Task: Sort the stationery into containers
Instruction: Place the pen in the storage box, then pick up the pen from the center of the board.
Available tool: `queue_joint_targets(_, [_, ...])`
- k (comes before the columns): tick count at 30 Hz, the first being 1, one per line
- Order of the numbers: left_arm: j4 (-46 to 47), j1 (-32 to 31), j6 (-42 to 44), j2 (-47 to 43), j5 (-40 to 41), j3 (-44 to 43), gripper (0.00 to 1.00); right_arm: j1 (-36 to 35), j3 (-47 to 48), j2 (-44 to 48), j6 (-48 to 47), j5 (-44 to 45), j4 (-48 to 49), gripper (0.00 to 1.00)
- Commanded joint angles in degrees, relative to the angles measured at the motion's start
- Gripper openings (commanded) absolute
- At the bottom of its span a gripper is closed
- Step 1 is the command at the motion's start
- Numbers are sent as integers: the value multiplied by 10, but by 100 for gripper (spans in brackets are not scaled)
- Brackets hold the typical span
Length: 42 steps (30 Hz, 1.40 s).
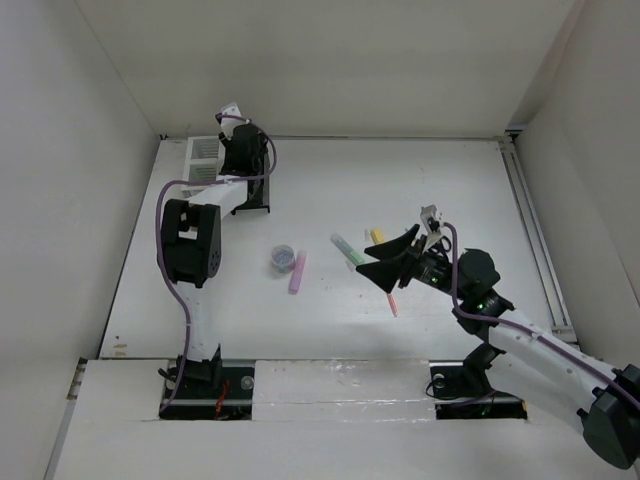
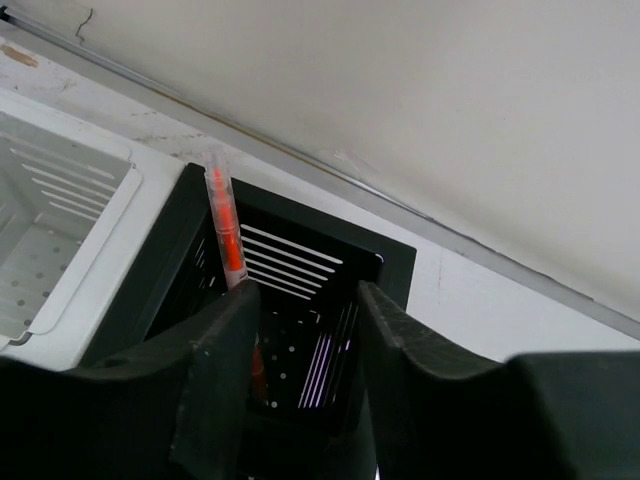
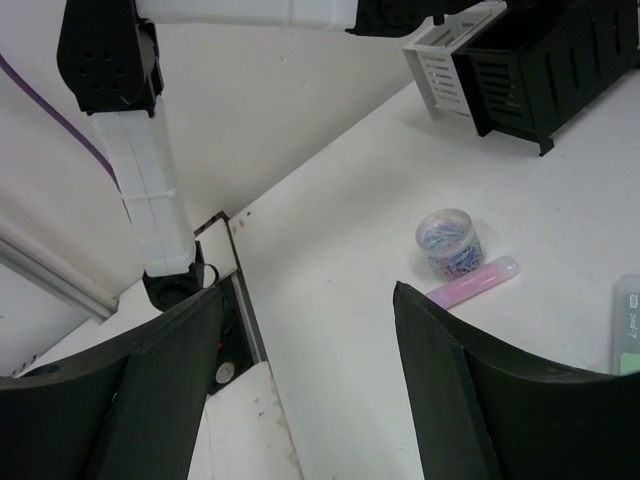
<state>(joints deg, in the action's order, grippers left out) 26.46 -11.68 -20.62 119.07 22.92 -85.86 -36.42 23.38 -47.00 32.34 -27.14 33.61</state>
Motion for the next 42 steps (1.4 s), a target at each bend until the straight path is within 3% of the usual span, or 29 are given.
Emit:
queue_joint_targets(1, [24,-7,-1,-55,2,2,41,-5,-1,2,-6,10,33,75])
queue_joint_targets(10, [35,-29,16,-120,7,13,52,-10,10,-10,-6,10,33,75])
queue_joint_targets(13, [35,-45,38,-155,27,8,68,-10,16,-15,-17,16,23,75])
queue_joint_targets(14, [26,-56,45,-161,37,0,79,-10,31,-15,-22,23,9,76])
queue_joint_targets(15, [-4,-69,56,-167,45,-29,100,-10,40,-15,-31,30,-9,76])
queue_joint_targets(17, [-51,-82,83,-172,50,-69,100,-10,63,-21,-59,57,-75,82])
queue_joint_targets(19, [-165,-92,74,-172,67,-147,100,-10,101,-29,-89,79,-123,100])
queue_joint_targets(21, [-242,-92,22,-184,56,-182,100,-10,137,-38,-94,148,-201,100])
queue_joint_targets(25, [-345,-92,-78,-283,32,-141,100,19,192,-95,-94,219,-319,100])
queue_joint_targets(26, [-452,-92,-117,-293,63,-155,100,26,206,-107,-108,219,-344,100])
queue_joint_targets(27, [-482,-92,-141,-305,64,-150,100,32,220,-120,-108,224,-390,100])
queue_joint_targets(30, [-509,-92,-182,-374,28,-71,100,39,282,-155,-120,250,-473,100])
queue_joint_targets(34, [-533,-99,-188,-426,-22,20,100,25,326,-166,-126,348,-613,96])
queue_joint_targets(37, [-518,-106,-188,-458,-62,110,100,19,312,-148,-120,363,-629,96])
queue_joint_targets(42, [-503,-152,-200,-479,-51,193,100,19,271,-80,-97,337,-616,96])
